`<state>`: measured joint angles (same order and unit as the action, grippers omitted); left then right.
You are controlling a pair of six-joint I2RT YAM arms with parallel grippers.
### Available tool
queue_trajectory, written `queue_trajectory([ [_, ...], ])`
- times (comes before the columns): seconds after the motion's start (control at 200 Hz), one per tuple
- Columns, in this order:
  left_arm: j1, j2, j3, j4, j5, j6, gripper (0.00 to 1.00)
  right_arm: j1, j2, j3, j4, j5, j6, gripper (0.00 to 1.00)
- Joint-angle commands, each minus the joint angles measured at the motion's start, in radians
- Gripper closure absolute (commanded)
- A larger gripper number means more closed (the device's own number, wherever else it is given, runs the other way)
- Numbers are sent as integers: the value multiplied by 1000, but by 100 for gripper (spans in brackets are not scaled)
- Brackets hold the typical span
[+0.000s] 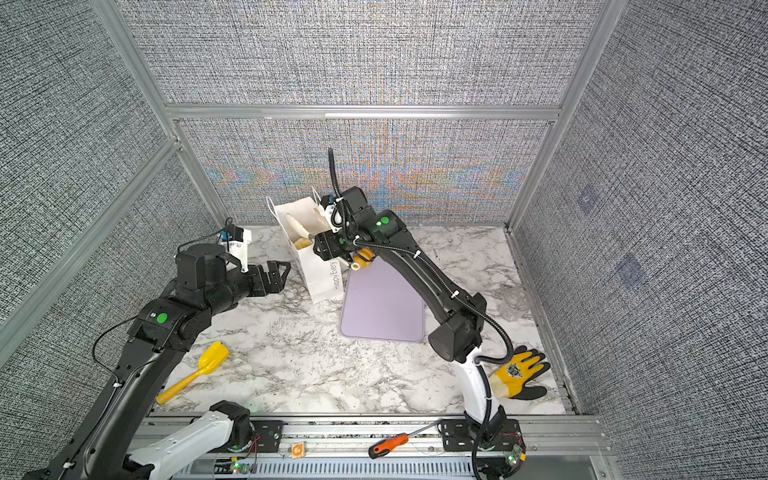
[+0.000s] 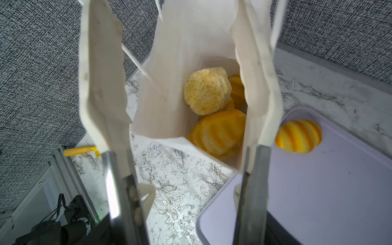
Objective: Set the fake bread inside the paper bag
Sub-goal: 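Open the tongs and withdraw them from the bag with the right gripper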
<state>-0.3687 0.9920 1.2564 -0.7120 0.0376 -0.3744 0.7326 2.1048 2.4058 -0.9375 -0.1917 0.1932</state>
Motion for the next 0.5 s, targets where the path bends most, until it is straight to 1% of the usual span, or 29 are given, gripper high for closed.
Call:
queue_trajectory([
  [0.0, 2, 4, 5, 14, 22, -3, 1, 2, -52, -30, 25, 14, -33, 27],
  [0.145, 2, -3, 0, 26, 45, -11, 2, 2, -151, -125, 32, 44, -72, 27],
  [0.305, 0, -23, -18, 42, 56, -36, 3, -5, -244, -233, 33, 108, -99, 27],
  [0.495, -18, -56, -52, 66, 50, -68, 6, -50, -341, -386, 49, 173, -99, 27],
])
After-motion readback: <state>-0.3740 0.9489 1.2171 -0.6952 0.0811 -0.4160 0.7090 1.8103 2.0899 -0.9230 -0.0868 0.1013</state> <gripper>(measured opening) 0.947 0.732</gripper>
